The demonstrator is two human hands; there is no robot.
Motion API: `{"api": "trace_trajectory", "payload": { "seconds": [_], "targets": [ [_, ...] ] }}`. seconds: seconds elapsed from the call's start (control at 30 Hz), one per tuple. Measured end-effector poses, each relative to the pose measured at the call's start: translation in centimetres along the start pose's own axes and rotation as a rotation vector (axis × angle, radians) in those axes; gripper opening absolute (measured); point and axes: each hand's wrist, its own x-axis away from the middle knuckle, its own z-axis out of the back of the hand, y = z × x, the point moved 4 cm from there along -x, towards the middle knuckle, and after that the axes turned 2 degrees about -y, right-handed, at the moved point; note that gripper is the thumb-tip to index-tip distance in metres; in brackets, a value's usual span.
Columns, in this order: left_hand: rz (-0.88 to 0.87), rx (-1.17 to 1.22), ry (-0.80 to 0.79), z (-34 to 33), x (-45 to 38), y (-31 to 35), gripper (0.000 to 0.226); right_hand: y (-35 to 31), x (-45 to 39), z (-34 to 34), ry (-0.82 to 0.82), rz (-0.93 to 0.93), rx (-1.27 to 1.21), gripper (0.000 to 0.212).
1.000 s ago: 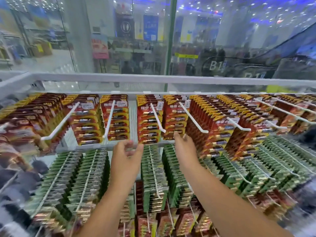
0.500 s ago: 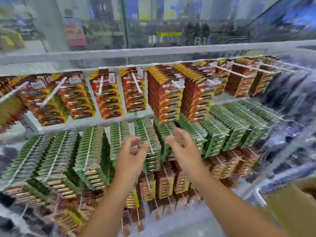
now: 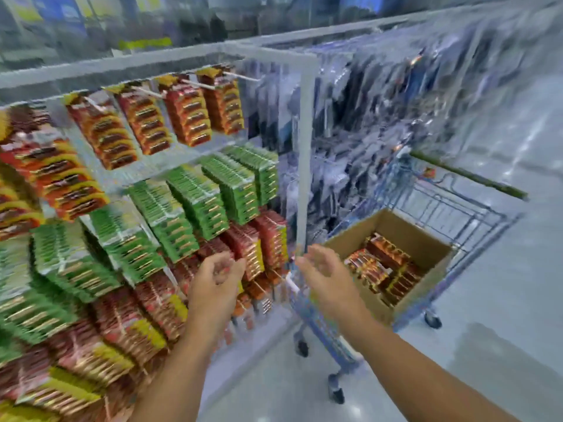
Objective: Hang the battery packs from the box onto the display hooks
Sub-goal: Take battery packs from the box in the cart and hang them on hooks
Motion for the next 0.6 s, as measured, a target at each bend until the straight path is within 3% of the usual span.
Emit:
{"api": "trace_trajectory", "payload": {
  "seconds": [0.17,0.33,0.6],
  "targets": [
    [0.006,-0.009,-0.16,-11.7,-0.8,0.6,0.01,4.0,-2.4,10.7,0.108,-0.083,0.049,0.023],
    [0.041,-0.021,-0.255,-21.0,-5.0,-0.8,0.01,8.0,-6.6,16.3,0.2,-0.191,0.099,0.032],
    [0.125,-0.095,-0.453,-33.6,-11.2,-3.6,0.021,12.8,-13.9,22.1,0.105,-0.251,0.387,0.031]
  ]
}}
